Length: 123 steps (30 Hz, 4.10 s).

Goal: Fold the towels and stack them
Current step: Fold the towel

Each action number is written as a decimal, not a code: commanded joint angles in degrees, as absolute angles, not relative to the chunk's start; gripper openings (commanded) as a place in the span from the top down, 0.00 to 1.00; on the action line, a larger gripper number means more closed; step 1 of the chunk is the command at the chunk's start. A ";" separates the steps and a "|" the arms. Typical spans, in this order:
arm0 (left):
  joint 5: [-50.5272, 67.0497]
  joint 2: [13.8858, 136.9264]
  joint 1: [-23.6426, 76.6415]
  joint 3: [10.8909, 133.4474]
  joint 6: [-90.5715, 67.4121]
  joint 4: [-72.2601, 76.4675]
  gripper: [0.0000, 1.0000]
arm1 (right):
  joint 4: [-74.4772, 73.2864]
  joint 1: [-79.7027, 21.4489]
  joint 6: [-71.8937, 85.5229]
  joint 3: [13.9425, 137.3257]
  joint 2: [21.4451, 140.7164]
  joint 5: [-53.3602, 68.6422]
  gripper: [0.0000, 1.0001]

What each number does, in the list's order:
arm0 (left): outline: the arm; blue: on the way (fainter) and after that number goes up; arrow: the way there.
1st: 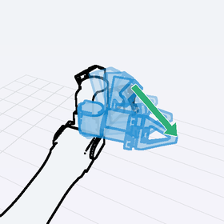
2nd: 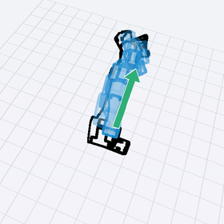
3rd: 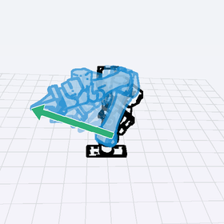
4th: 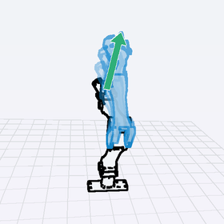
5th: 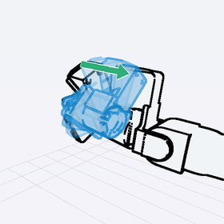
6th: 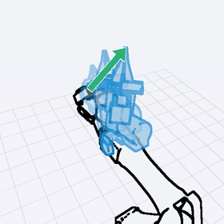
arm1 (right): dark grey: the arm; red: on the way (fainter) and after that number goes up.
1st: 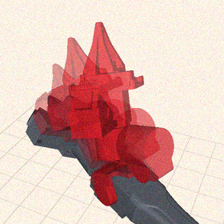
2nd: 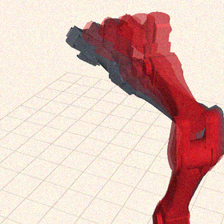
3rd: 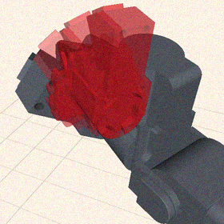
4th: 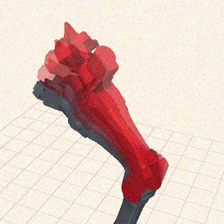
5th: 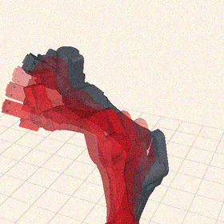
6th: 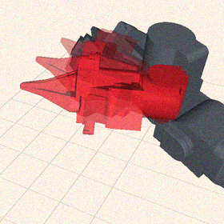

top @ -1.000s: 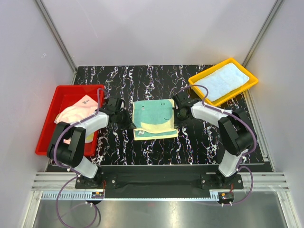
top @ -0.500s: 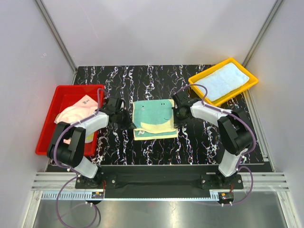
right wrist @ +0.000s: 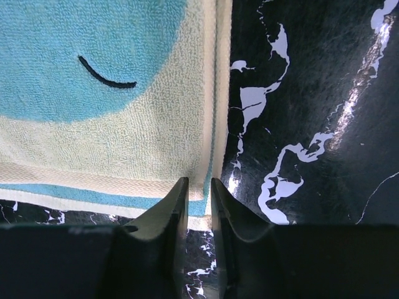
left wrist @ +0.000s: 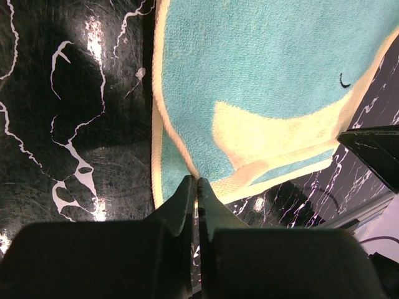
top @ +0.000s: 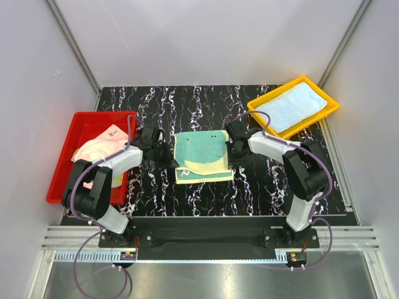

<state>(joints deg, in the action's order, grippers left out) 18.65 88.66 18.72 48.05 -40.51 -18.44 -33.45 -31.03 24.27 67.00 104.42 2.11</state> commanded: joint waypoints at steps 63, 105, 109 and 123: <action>21.97 79.01 21.00 44.32 -41.30 -18.40 1.00 | -36.22 -32.43 20.83 65.42 93.07 -0.09 1.00; 21.53 77.96 25.31 31.47 -43.15 -10.99 1.00 | -24.52 -32.52 24.87 49.75 90.53 4.75 1.00; 21.53 78.31 25.84 30.85 -43.07 -10.37 1.00 | -24.52 -32.43 24.96 49.83 91.14 4.57 1.00; 18.19 68.03 26.37 37.72 -43.68 -23.38 1.00 | -34.11 -32.52 23.99 54.24 84.20 4.91 1.00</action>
<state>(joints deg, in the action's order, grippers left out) 18.98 71.79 26.02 37.06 -43.16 -21.15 -31.86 -32.25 24.21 53.54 87.37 4.14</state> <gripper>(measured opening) 0.016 0.028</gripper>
